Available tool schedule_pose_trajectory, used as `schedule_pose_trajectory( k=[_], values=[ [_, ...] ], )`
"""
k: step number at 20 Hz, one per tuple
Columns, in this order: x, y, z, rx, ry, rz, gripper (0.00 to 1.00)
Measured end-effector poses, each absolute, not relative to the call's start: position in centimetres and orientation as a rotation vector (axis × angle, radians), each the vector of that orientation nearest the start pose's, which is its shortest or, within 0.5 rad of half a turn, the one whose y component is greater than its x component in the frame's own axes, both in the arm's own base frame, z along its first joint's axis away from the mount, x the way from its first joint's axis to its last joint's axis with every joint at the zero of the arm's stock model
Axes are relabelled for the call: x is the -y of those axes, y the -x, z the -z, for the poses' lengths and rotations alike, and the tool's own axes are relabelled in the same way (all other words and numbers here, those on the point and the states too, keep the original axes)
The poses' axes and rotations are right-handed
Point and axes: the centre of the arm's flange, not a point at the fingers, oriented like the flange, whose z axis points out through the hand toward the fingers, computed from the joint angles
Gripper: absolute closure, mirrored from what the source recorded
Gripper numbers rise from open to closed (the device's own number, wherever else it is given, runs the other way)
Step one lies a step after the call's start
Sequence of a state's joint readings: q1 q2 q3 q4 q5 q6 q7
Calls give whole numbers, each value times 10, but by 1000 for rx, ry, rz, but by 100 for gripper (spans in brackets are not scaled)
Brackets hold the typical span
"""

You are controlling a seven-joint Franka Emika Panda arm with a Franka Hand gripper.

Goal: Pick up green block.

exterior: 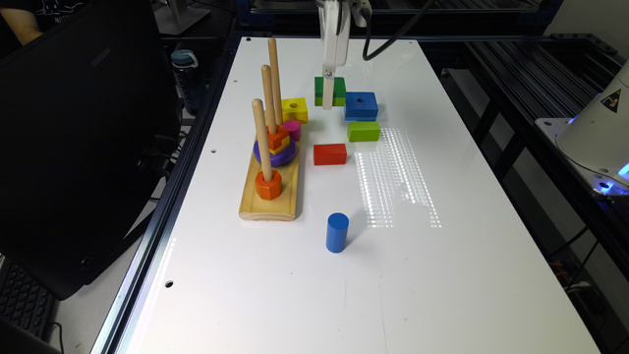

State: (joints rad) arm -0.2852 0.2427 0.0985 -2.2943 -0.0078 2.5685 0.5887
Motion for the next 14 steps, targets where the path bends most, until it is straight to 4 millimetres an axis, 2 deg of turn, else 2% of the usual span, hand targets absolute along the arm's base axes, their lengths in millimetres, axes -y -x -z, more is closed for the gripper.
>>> schedule_pose_trajectory(
  k=[4, 11, 14],
  values=[
    [98, -523, -268, -1174, 2889, 45, 100],
    [98, -523, -274, -1174, 2890, 51, 100],
    [97, -522, -293, -1175, 2891, 60, 100]
  ],
)
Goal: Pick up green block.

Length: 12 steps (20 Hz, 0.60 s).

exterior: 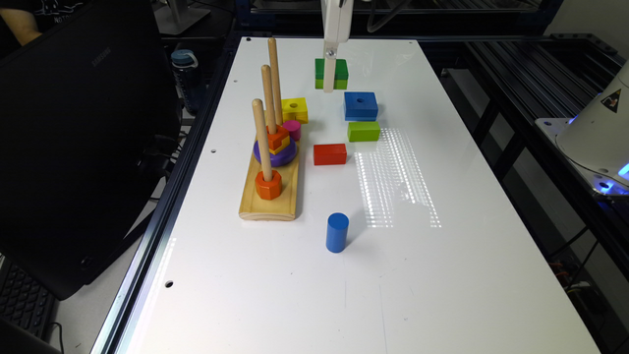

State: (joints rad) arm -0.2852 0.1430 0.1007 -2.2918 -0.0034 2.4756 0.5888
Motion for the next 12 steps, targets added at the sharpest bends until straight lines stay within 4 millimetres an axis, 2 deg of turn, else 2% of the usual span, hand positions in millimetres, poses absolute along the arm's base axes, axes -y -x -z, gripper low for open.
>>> schedule_pose_trajectory(
  k=[3, 8, 12],
  values=[
    [96, -519, -312, -1178, 2892, 57, 100],
    [96, -519, -318, -1178, 2891, 66, 100],
    [96, -517, -343, -1182, 2890, 71, 100]
  ],
)
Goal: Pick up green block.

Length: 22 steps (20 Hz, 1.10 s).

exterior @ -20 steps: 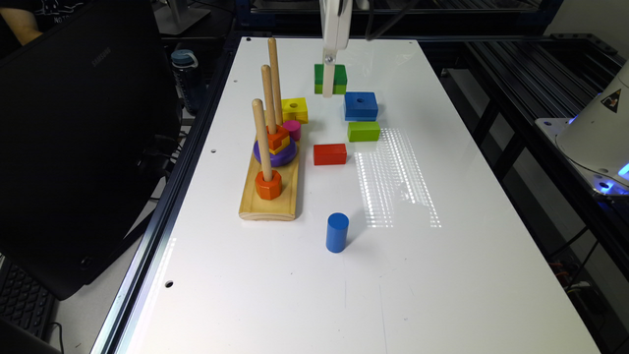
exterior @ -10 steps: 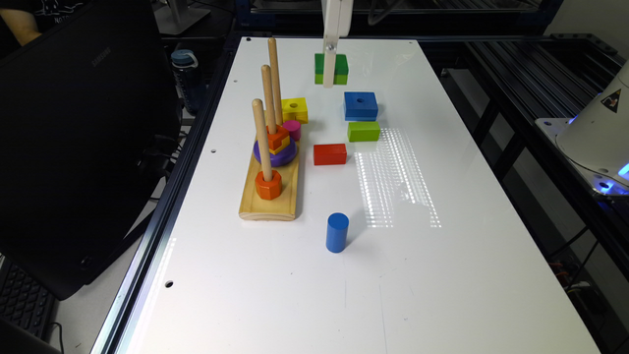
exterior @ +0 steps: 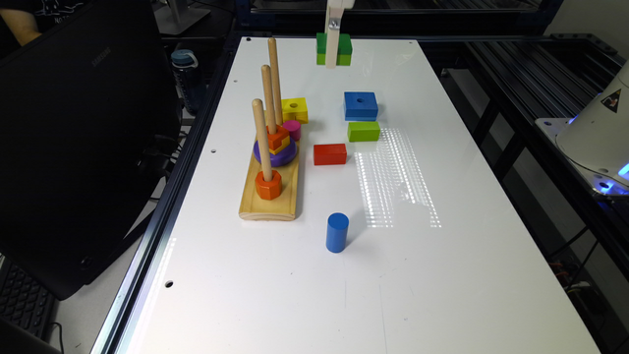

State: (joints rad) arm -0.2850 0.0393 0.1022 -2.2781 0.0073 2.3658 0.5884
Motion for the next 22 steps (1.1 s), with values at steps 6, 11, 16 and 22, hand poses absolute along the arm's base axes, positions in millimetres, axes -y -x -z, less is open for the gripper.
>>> schedule_pose_trajectory(
  k=[6, 11, 16, 22],
  values=[
    [95, -515, -352, -1184, 2888, 72, 100],
    [94, -514, -375, -1185, 2887, 80, 100],
    [94, -513, -378, -1186, 2888, 80, 100],
    [94, -513, -391, -1186, 2887, 92, 100]
  ],
)
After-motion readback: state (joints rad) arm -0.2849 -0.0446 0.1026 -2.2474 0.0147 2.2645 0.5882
